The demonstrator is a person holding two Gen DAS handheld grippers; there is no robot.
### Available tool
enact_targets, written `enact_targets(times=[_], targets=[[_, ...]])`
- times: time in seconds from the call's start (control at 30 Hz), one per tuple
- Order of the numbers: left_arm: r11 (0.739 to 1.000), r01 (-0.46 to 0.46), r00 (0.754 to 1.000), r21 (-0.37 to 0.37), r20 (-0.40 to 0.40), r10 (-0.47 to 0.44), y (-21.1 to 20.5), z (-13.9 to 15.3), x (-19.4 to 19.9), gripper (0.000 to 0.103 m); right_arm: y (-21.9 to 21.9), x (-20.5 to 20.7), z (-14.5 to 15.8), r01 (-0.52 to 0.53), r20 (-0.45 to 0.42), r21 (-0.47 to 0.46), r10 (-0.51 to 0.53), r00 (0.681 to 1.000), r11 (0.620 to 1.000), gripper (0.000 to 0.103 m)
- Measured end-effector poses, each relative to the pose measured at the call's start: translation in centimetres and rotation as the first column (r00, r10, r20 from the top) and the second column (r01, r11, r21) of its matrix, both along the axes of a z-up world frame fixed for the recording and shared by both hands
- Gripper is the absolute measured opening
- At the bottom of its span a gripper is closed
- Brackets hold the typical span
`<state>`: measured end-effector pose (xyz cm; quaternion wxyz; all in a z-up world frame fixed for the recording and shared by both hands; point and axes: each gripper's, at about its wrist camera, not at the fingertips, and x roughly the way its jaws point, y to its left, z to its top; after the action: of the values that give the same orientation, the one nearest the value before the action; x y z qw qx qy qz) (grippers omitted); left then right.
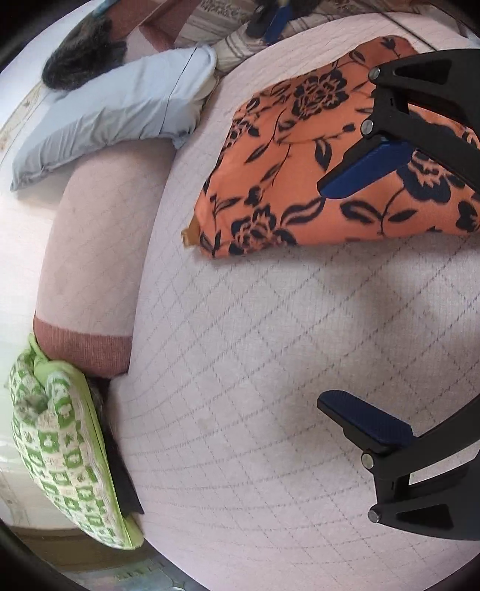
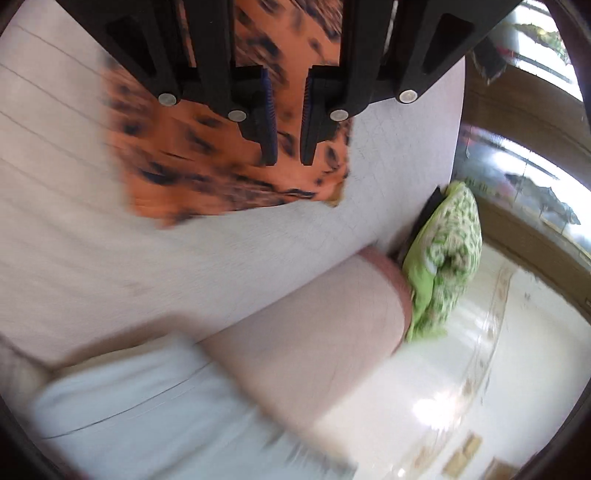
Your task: Fold small clothes
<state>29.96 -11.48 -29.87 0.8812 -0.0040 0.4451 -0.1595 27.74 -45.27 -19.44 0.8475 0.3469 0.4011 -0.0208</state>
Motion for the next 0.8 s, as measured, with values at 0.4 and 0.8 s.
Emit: enact_targets(times=[0.4,0.8], targets=[[0.99,0.111,0.994,0.085,0.012,-0.112,-3.8,-0.8,-1.6,0.103,-4.6,-8.2,-3.4,0.047,-0.081,0.083,-0.04,0.996,0.995,0.078],[0.992,0.091,0.995,0.085,0.024,-0.093,-3.9,-1.2,-1.1,0.103,-5.2,-7.4,-5.6,-0.03,-0.097,0.089,0.039,0.995,0.996,0.078]])
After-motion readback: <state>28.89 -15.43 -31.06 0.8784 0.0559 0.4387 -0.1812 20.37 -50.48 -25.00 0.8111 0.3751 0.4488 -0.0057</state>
